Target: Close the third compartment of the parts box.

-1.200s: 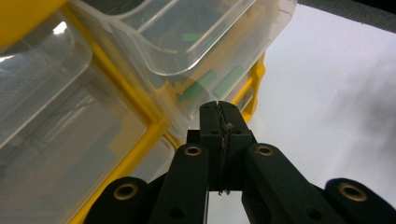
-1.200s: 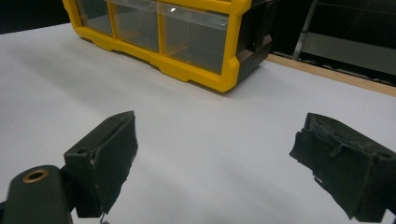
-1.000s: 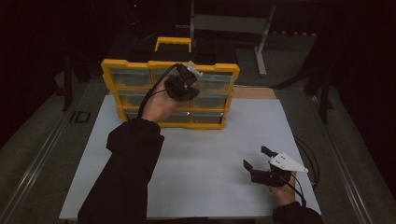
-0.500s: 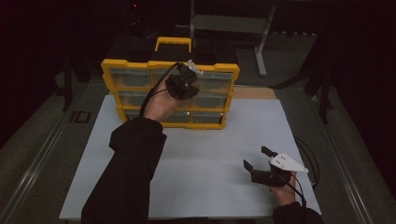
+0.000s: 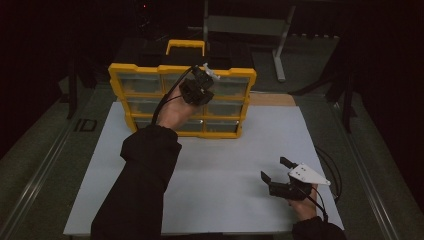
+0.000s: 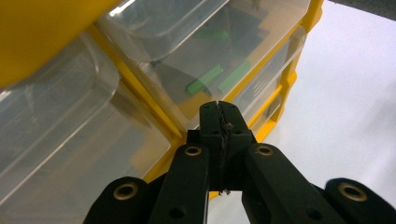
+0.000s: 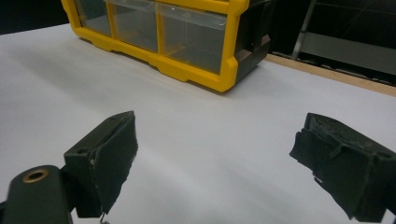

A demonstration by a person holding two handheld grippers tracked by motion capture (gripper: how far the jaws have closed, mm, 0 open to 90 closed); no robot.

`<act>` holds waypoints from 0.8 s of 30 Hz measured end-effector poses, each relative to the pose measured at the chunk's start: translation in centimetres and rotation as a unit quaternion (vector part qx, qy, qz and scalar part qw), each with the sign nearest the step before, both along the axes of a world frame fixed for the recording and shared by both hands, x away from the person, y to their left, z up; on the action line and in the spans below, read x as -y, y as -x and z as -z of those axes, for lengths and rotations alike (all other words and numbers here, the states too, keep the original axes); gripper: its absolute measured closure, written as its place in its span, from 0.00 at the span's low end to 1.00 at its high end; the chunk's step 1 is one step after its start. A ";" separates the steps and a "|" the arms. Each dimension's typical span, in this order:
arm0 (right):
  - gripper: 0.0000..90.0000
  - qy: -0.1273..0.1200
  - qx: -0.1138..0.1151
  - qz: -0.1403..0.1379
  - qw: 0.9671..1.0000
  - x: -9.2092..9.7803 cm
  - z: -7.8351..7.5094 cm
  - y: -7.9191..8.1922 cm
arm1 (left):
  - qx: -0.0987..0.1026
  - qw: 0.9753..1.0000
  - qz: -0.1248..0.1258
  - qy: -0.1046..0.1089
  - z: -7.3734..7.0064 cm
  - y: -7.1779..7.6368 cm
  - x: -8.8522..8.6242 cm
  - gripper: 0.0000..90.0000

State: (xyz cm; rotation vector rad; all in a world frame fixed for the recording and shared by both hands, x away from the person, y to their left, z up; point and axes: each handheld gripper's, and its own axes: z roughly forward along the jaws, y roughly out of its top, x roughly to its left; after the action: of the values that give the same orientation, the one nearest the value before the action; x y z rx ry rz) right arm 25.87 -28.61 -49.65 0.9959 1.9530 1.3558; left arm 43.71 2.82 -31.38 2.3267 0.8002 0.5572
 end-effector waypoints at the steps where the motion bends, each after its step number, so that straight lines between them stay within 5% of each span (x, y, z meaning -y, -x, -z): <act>1: 0.13 0.000 0.000 0.000 1.000 0.0 0.0 0.0 | 0.001 1.000 0.000 -0.001 0.0 0.0 0.0 0.99; 18: 0.13 0.000 0.000 0.000 1.000 0.0 0.0 0.0 | 0.008 1.000 -0.021 -0.008 0.3 -0.1 0.1 0.99; 24: 0.13 0.001 0.000 0.000 1.000 0.0 0.0 0.0 | 0.004 1.000 -0.006 -0.005 0.3 0.2 -0.3 0.97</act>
State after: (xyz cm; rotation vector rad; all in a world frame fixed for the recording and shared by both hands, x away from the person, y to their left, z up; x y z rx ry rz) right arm 25.85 -28.62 -49.66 0.9951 1.9553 1.3538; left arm 43.47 3.09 -31.67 2.3294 0.8095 0.5777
